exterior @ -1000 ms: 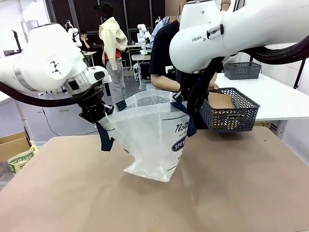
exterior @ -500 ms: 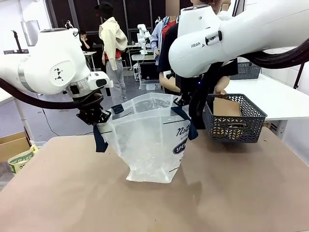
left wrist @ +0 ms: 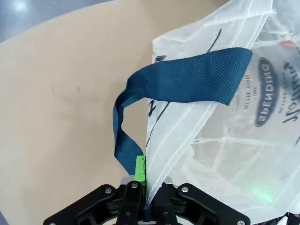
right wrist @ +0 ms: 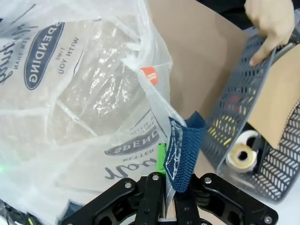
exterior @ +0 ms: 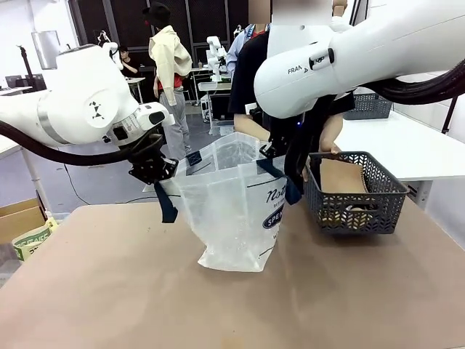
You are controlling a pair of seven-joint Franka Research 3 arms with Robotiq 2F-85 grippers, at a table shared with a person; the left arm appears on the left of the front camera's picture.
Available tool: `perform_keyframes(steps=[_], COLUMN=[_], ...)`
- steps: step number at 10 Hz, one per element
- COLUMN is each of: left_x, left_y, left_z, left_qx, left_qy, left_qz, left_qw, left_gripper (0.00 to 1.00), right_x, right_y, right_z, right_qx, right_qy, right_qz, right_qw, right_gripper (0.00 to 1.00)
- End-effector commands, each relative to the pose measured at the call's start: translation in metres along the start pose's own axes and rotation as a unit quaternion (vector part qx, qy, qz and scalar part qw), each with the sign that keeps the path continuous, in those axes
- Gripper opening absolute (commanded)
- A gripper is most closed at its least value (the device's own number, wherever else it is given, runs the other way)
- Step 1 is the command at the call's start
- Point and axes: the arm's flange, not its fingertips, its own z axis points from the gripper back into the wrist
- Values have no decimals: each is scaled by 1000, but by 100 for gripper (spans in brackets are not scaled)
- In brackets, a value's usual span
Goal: Transfer purchased items from the store into the shopping bag.
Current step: Open the Reusable shopping bag in the center of the table, then move the Reusable shopping bag to the right side of the table.
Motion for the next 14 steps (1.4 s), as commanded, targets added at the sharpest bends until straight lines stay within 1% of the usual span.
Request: perform_keyframes(steps=[1, 4, 5, 14], left_x=[-2, -1, 1, 1], left_y=[6, 6, 1, 1], left_z=[5, 5, 3, 3], left_qx=[-22, -20, -11, -11], left_qy=[-9, 4, -3, -3], left_qz=[-19, -54, -22, -22], left_qw=[1000, 998, 1000, 1000], left_gripper=[0, 0, 0, 0], right_x=[-4, -4, 0, 0], right_y=[1, 1, 0, 0], right_z=[-10, -9, -4, -4], right_qx=[-9, -2, 1, 1], right_qy=[-4, -4, 3, 3], right_qz=[-12, -2, -5, -5], right_qw=[1000, 1000, 1000, 1000], right_gripper=[0, 0, 0, 0])
